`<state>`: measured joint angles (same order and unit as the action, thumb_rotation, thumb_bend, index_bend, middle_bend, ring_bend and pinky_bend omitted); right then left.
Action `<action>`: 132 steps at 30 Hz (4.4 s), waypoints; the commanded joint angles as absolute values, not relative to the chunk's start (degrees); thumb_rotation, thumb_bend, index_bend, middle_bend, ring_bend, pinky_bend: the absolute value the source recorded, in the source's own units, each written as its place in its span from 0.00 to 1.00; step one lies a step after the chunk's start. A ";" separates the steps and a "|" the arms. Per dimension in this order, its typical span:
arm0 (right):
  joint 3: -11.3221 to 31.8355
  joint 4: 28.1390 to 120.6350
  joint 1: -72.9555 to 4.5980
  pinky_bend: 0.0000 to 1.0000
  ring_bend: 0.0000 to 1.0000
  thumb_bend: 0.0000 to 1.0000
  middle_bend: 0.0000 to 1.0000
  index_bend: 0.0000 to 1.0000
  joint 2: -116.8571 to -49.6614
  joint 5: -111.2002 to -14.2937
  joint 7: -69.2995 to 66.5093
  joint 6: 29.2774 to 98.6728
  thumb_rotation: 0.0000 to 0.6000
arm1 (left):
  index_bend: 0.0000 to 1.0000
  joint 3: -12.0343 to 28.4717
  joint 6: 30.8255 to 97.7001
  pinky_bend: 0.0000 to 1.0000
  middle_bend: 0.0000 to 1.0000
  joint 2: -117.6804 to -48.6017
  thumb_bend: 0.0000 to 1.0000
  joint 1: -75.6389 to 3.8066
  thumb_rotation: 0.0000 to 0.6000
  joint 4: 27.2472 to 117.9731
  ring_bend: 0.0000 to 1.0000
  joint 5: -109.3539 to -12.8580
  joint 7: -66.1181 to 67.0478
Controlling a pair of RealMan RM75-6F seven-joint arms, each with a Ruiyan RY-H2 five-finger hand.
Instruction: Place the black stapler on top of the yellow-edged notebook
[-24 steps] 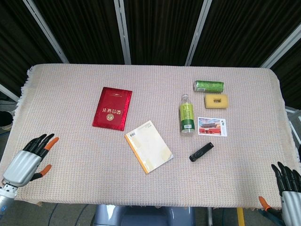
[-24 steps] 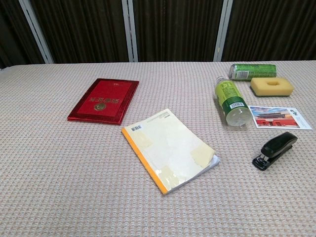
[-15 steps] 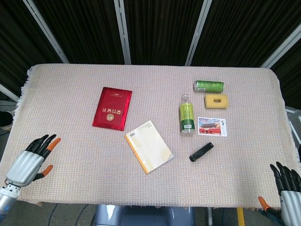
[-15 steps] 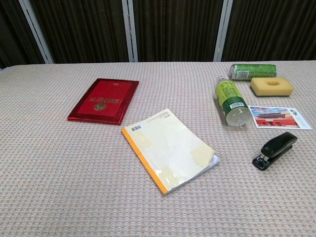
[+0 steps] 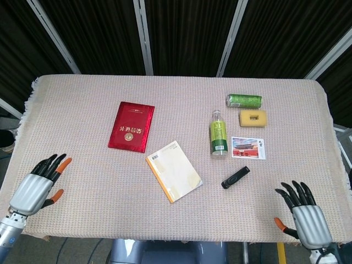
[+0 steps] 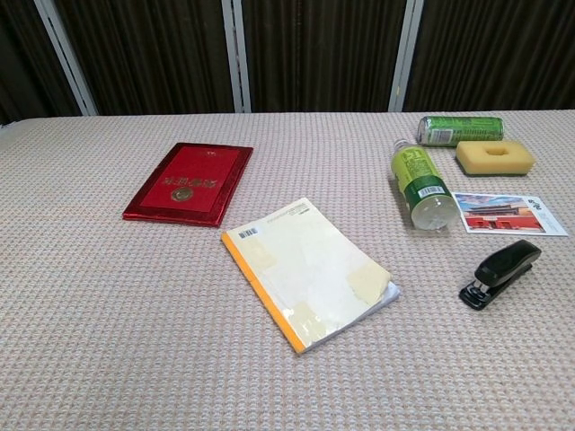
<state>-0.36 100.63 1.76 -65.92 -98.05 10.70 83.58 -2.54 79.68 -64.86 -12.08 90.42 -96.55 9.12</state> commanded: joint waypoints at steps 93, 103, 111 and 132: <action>4.29 87.16 -26.91 0.63 0.52 0.38 0.49 0.63 -80.90 -77.00 17.06 55.60 1.00 | 0.00 -1.35 66.92 0.16 0.00 -68.12 0.34 -17.85 1.00 89.44 0.01 -83.55 16.04; 5.34 97.79 -27.67 0.63 0.52 0.38 0.49 0.64 -78.35 -71.05 31.15 58.21 1.00 | 0.00 -1.84 66.45 0.16 0.00 -67.80 0.33 -18.36 1.00 89.34 0.01 -84.71 14.71; 6.81 103.67 -30.89 0.63 0.52 0.38 0.49 0.64 -80.51 -65.32 42.21 59.10 1.00 | 0.00 -1.92 66.00 0.16 0.00 -67.46 0.34 -18.71 1.00 89.15 0.01 -84.94 13.18; 12.91 103.30 -46.90 0.63 0.52 0.38 0.49 0.64 -100.08 -45.49 65.57 63.21 1.00 | 0.00 -2.03 63.02 0.17 0.00 -67.52 0.34 -20.13 1.00 87.40 0.01 -83.94 10.14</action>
<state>11.99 104.42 -45.47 -98.55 -47.03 64.29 62.88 -2.01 63.06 -67.53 -20.11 87.44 -83.94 10.20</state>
